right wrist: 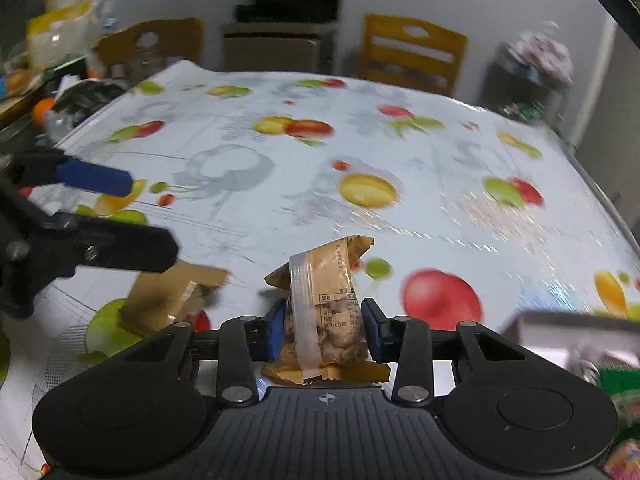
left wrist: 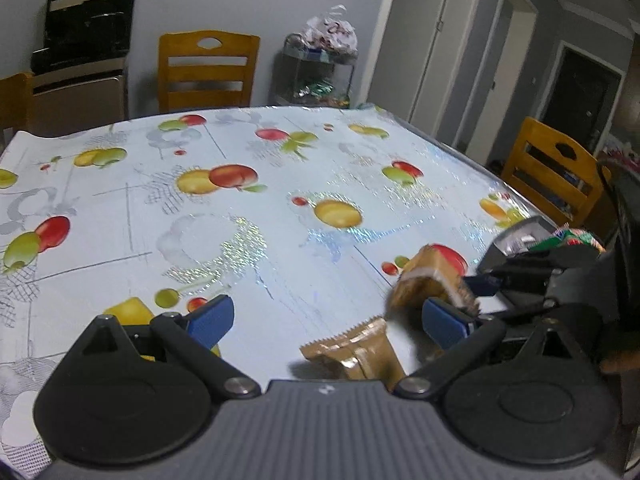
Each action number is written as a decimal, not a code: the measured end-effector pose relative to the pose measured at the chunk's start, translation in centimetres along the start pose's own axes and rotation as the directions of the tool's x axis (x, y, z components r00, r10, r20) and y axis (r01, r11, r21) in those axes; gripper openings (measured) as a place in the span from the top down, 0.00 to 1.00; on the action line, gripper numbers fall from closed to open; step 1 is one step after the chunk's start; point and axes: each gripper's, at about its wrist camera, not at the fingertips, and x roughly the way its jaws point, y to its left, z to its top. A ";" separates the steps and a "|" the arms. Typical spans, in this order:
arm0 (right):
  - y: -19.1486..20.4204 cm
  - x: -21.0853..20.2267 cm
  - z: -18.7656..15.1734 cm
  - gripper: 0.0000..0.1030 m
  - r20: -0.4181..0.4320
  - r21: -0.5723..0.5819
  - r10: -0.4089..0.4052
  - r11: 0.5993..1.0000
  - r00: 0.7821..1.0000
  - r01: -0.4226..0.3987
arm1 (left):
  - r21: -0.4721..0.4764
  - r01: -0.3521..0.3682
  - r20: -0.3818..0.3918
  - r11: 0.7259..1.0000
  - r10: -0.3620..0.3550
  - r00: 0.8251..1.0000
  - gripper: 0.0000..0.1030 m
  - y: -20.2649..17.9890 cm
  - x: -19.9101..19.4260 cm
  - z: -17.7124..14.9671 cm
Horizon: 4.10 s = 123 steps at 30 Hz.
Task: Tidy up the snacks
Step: 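Grasp the brown cake with the left tool while the right tool grasps the peanut bag, then carry the cake with the left tool while the right tool carries the peanut bag to the tray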
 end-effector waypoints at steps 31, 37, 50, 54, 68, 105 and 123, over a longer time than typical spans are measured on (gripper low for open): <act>0.0 -7.2 -4.2 0.68 0.045 0.042 0.017 0.999 0.999 -0.019 | 0.153 0.022 -0.103 0.988 -0.006 0.995 0.44 -3.5 3.7 -2.1; 0.0 -8.0 -6.1 0.69 0.028 0.043 0.038 0.998 0.999 -0.039 | 0.194 0.043 -0.119 0.980 -0.020 0.993 0.44 -4.2 3.6 -2.4; 0.8 -6.9 -7.1 0.60 0.007 0.026 0.031 0.999 0.999 -0.031 | 0.247 0.033 -0.112 0.968 -0.005 0.994 0.43 -5.0 3.7 -2.8; 0.7 -7.4 -7.4 0.64 0.015 0.055 0.062 0.996 0.998 -0.063 | 0.254 0.033 -0.110 0.967 -0.005 0.994 0.43 -5.0 3.5 -2.9; 0.3 -11.9 -10.3 0.64 0.068 -0.031 0.189 0.982 0.980 -0.187 | 0.117 -0.063 0.007 0.991 0.062 0.998 0.44 -5.7 -5.0 -5.7; -10.9 -21.9 -15.5 0.64 0.314 0.121 0.033 0.990 0.949 -0.075 | 0.341 0.147 0.037 0.929 -0.169 0.985 0.44 -22.4 -1.3 0.2; -16.3 -18.8 -18.0 0.64 0.229 0.269 -0.102 0.962 0.968 0.038 | 0.281 0.053 0.014 0.958 -0.059 0.998 0.44 -25.9 8.8 3.1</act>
